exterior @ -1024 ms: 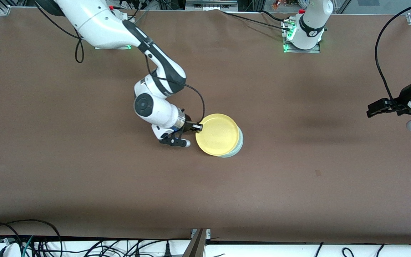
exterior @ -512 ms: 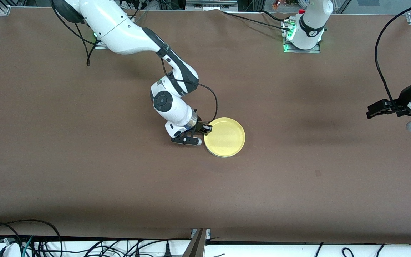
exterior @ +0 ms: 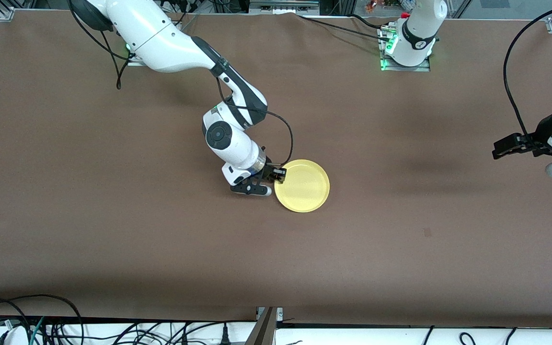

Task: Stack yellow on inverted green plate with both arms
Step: 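Open the right gripper and release the yellow plate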

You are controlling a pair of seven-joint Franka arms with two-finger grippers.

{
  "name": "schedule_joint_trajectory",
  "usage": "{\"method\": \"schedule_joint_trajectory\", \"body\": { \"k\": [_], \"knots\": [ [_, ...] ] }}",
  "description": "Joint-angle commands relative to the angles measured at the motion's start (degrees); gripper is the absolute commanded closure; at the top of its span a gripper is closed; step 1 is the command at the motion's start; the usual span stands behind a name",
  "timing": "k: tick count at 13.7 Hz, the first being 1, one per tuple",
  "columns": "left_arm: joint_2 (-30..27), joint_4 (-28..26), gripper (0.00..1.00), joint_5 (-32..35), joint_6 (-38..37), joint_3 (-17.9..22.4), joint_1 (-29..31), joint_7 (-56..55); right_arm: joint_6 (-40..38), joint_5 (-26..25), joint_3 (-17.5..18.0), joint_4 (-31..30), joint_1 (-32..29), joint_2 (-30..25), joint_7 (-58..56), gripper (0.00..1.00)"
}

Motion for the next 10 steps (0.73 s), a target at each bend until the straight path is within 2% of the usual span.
{"method": "schedule_joint_trajectory", "body": {
  "k": [1, 5, 8, 10],
  "knots": [
    [0.9, 1.8, 0.00, -1.8, -0.4, 0.4, -0.2, 1.2, -9.2, -1.4, -4.6, -0.2, 0.3, -5.7, 1.4, 0.00],
    [0.9, 1.8, 0.00, -1.8, -0.4, 0.3, -0.2, 1.2, -24.5, -1.7, -11.5, -0.1, 0.3, -14.9, 0.3, 0.00],
    [0.9, 1.8, 0.00, -1.8, -0.4, 0.4, -0.2, 1.2, -36.0, -1.8, -18.3, -0.1, 0.3, -20.2, -8.7, 0.00],
    [0.9, 1.8, 0.00, -1.8, -0.4, 0.3, -0.2, 1.2, -39.6, -1.7, -23.6, 0.2, 0.3, -24.2, -13.1, 0.00]
  ]
}}
